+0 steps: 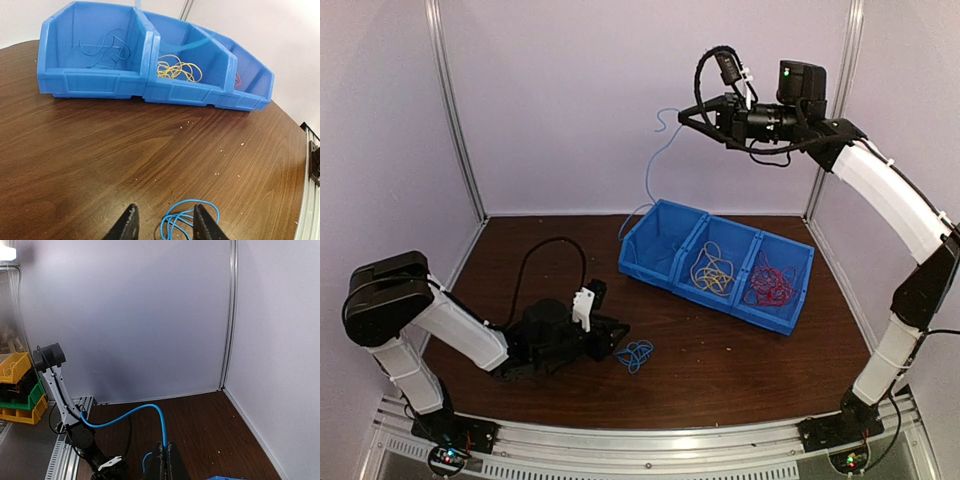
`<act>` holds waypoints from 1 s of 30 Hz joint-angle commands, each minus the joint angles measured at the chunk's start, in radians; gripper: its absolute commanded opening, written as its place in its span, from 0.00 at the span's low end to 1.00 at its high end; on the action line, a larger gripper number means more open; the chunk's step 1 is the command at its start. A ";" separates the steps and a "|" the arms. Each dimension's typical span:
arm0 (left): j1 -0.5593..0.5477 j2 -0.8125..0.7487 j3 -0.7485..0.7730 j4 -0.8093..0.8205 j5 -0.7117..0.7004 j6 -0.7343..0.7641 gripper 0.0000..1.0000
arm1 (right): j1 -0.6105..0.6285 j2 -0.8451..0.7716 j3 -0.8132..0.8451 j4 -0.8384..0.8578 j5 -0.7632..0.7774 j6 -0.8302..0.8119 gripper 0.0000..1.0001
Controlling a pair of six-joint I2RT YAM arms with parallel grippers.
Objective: Untangle the cables
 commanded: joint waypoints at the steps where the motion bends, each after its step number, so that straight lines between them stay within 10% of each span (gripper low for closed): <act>1: -0.010 -0.071 -0.033 -0.046 -0.030 -0.026 0.42 | -0.004 0.020 0.000 -0.022 0.135 -0.067 0.00; 30: -0.016 -0.424 -0.174 -0.293 -0.201 -0.059 0.49 | -0.029 0.247 0.212 0.038 0.422 -0.137 0.00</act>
